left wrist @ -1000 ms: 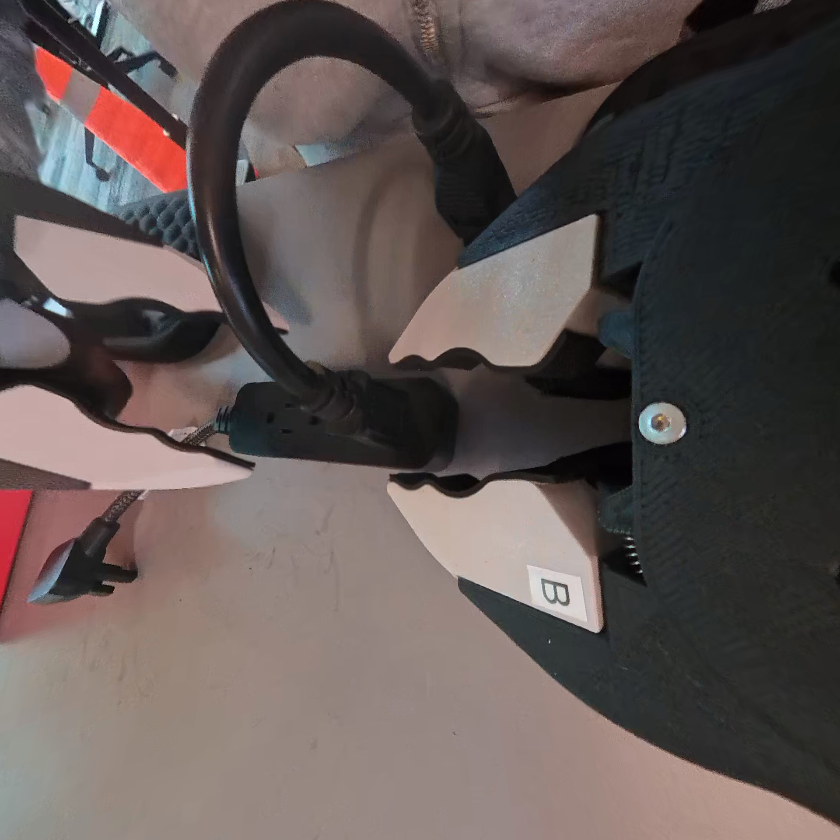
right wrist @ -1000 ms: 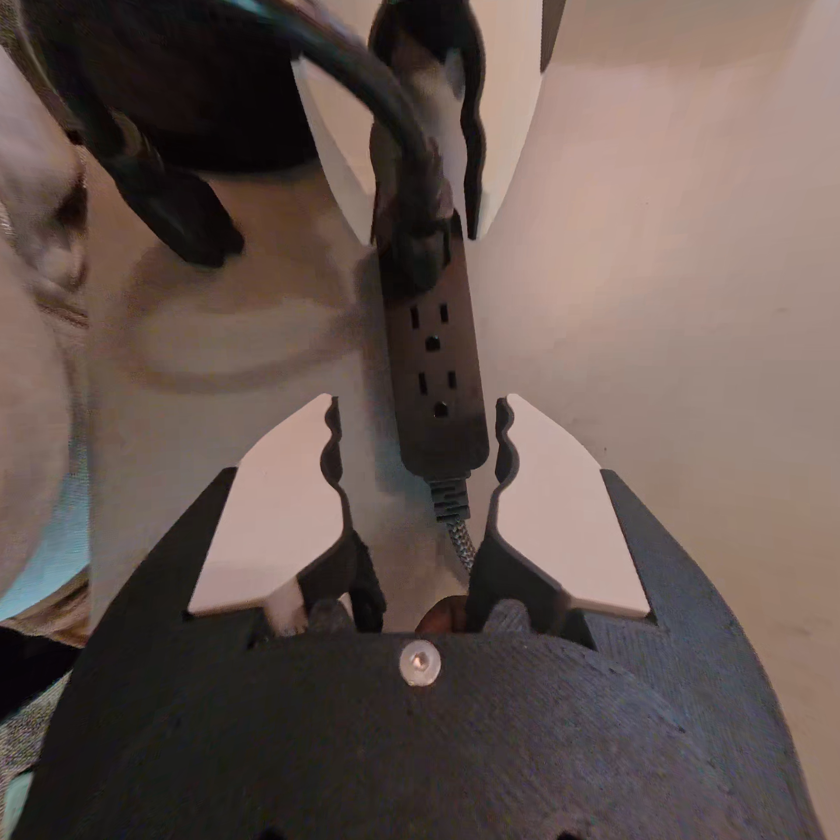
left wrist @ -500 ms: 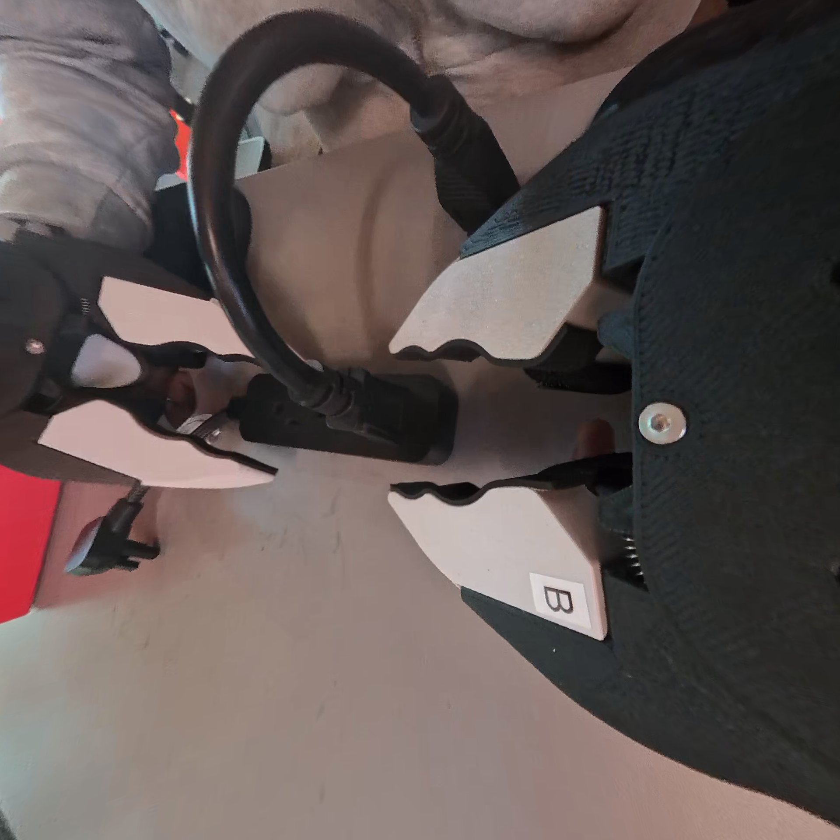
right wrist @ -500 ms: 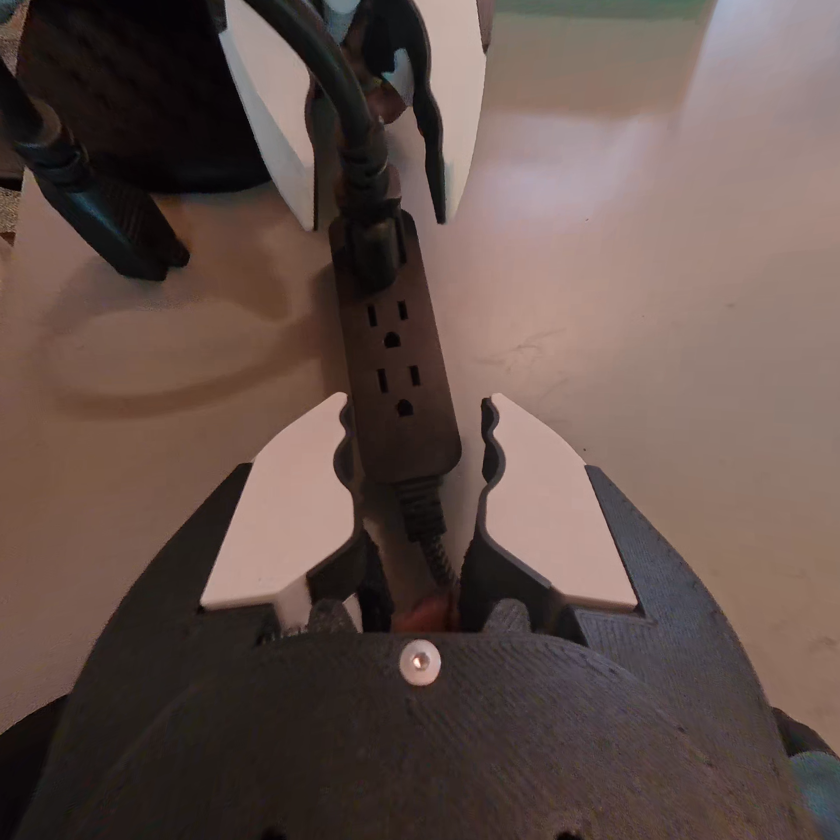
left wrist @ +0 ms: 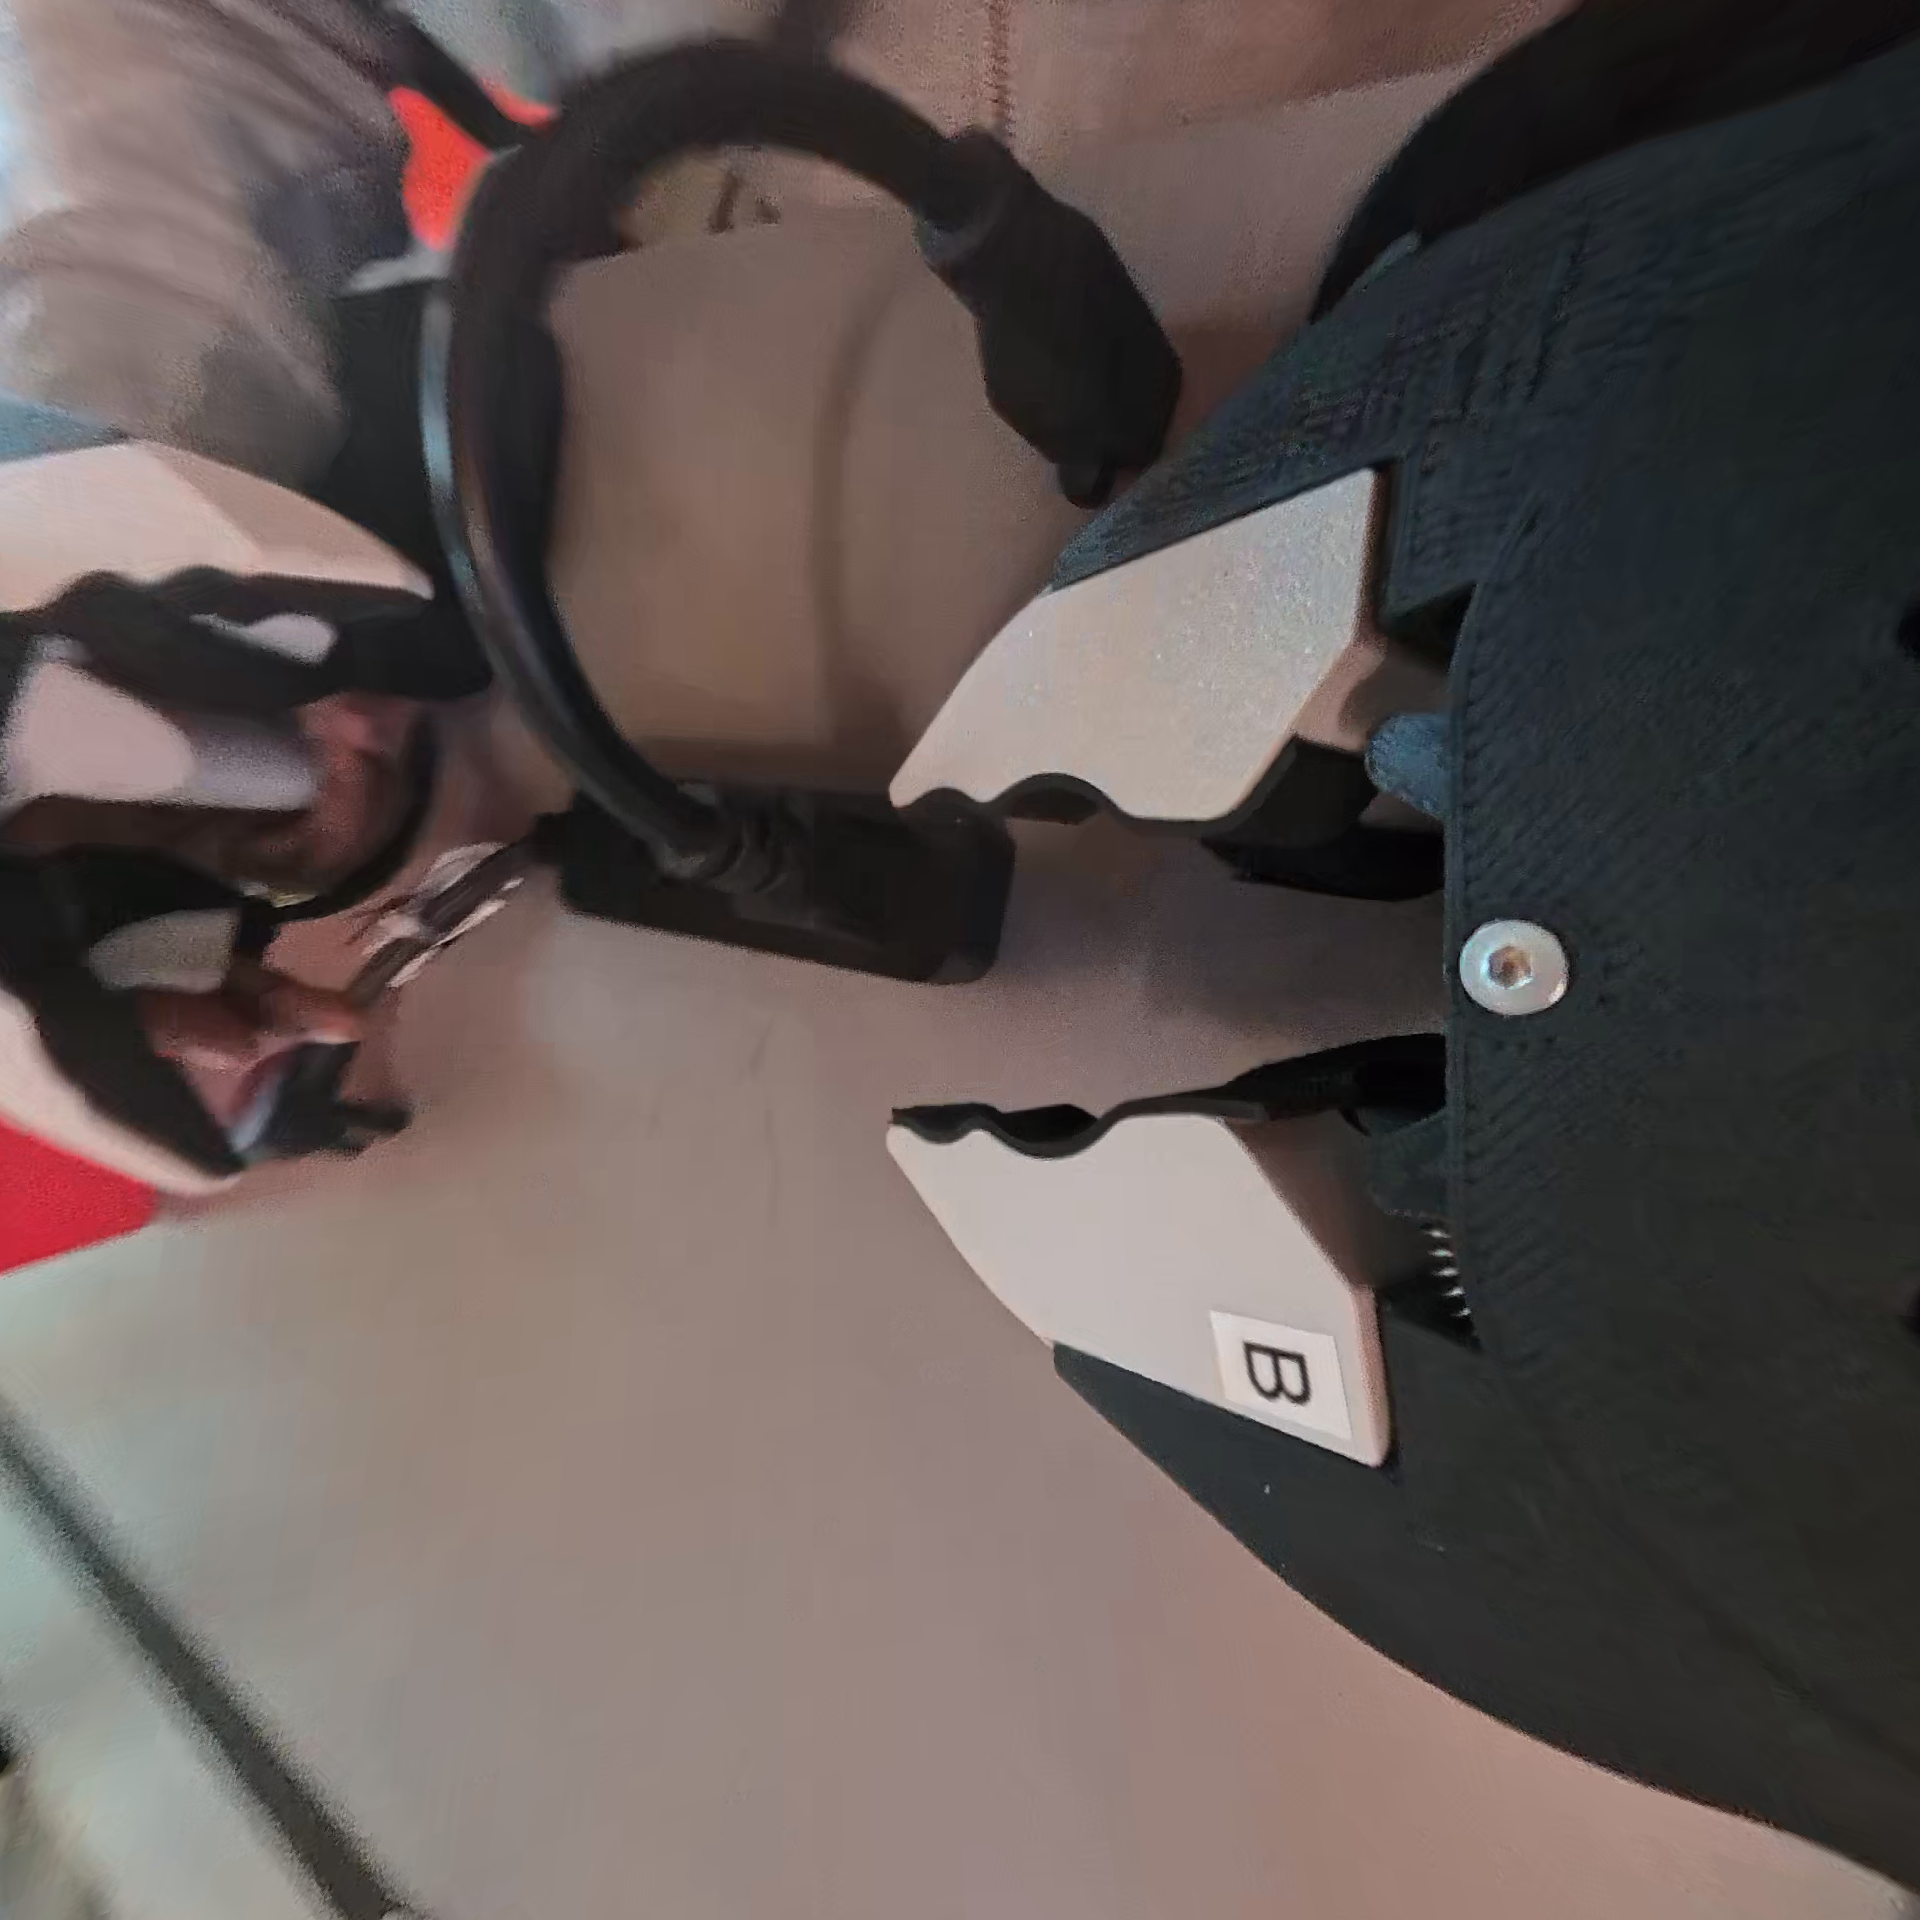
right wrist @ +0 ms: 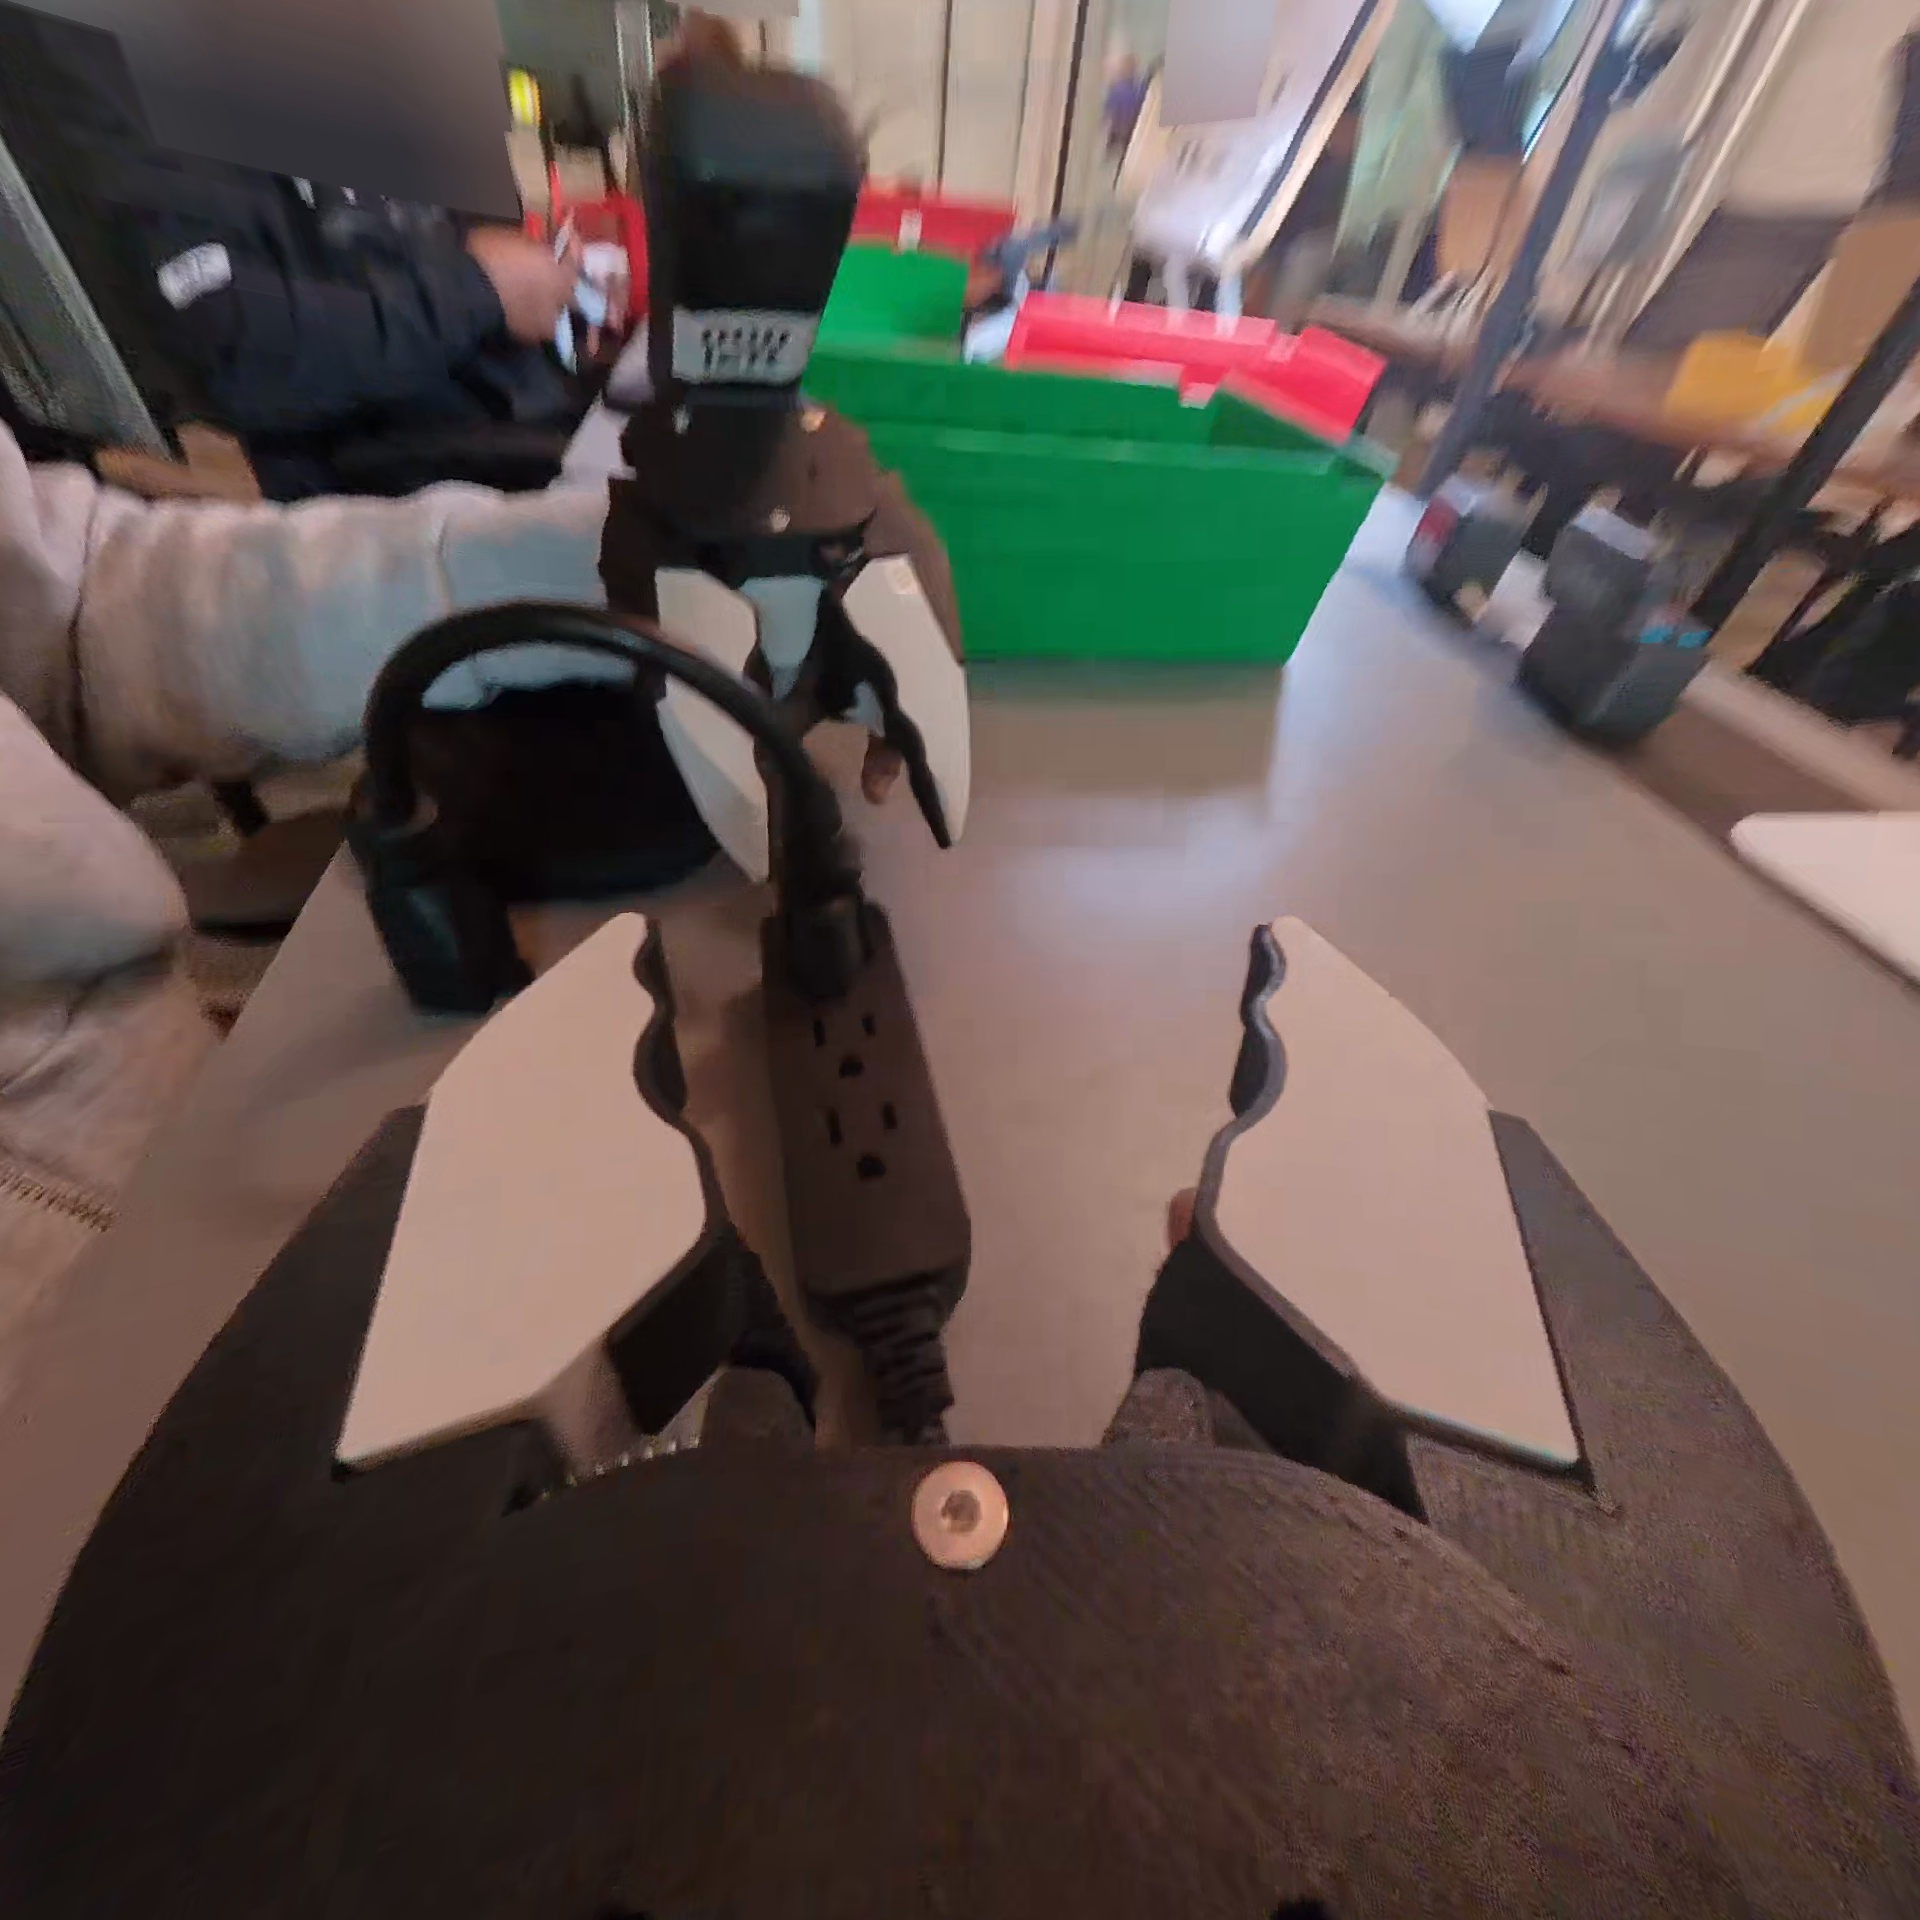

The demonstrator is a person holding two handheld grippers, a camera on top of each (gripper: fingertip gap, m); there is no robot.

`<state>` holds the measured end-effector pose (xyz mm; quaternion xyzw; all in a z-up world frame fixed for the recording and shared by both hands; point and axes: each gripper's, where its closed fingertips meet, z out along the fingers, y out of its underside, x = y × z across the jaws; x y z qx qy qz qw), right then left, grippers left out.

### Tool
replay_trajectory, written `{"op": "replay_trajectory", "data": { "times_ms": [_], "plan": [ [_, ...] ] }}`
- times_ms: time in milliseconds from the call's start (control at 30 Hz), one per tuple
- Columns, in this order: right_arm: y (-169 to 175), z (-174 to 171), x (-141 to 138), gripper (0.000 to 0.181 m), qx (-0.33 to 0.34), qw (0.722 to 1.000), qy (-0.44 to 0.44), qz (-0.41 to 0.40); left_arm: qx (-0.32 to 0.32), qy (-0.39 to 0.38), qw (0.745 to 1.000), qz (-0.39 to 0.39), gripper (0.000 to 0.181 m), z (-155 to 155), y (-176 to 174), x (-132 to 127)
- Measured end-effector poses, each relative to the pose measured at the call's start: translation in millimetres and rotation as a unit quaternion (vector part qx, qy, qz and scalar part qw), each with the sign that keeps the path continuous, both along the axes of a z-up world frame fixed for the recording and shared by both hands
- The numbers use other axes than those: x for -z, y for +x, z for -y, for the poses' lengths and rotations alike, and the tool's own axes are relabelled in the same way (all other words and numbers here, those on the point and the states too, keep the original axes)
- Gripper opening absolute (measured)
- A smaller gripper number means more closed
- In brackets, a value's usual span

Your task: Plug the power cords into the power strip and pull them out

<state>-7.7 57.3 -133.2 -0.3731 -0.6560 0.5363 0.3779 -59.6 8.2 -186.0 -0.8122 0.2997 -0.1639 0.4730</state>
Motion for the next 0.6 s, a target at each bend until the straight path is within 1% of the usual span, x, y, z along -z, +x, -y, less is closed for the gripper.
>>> {"op": "replay_trajectory", "data": {
  "times_ms": [67,133,167,233,267,333,367,400,500,533,600],
  "plan": [
    [2,-7,-17,0.115,0.010,0.997,-0.031,-0.065,-0.036,0.048,0.997,0.053,0.057,7,-6,-29],
    [6,-13,-37,0.121,0.013,0.989,-0.066,-0.131,-0.059,0.114,0.986,0.108,0.064,25,-12,-66],
    [8,-18,-46,0.123,0.021,0.983,-0.083,-0.161,-0.083,0.151,0.977,0.122,0.067,36,-22,-84],
    [12,-27,-59,0.124,0.037,0.974,-0.112,-0.194,-0.167,0.212,0.957,0.107,0.068,60,-59,-111],
    [12,-31,-62,0.125,0.045,0.971,-0.121,-0.202,-0.229,0.227,0.943,0.082,0.069,73,-86,-118],
    [13,-34,-63,0.126,0.054,0.970,-0.120,-0.206,-0.349,0.214,0.912,0.004,0.069,102,-149,-118],
    [12,-33,-63,0.126,0.055,0.970,-0.114,-0.205,-0.392,0.191,0.899,-0.033,0.068,117,-178,-113],
    [12,-30,-61,0.126,0.052,0.972,-0.108,-0.203,-0.420,0.158,0.891,-0.064,0.069,129,-202,-105],
    [7,-20,-51,0.126,0.036,0.979,-0.094,-0.177,-0.468,0.052,0.874,-0.118,0.069,151,-259,-78],
    [5,-18,-47,0.129,0.037,0.981,-0.083,-0.171,-0.474,0.021,0.872,-0.119,0.068,154,-270,-70],
    [3,-12,-43,0.128,0.030,0.984,-0.061,-0.165,-0.486,-0.026,0.868,-0.101,0.068,151,-286,-58]
  ]
}}
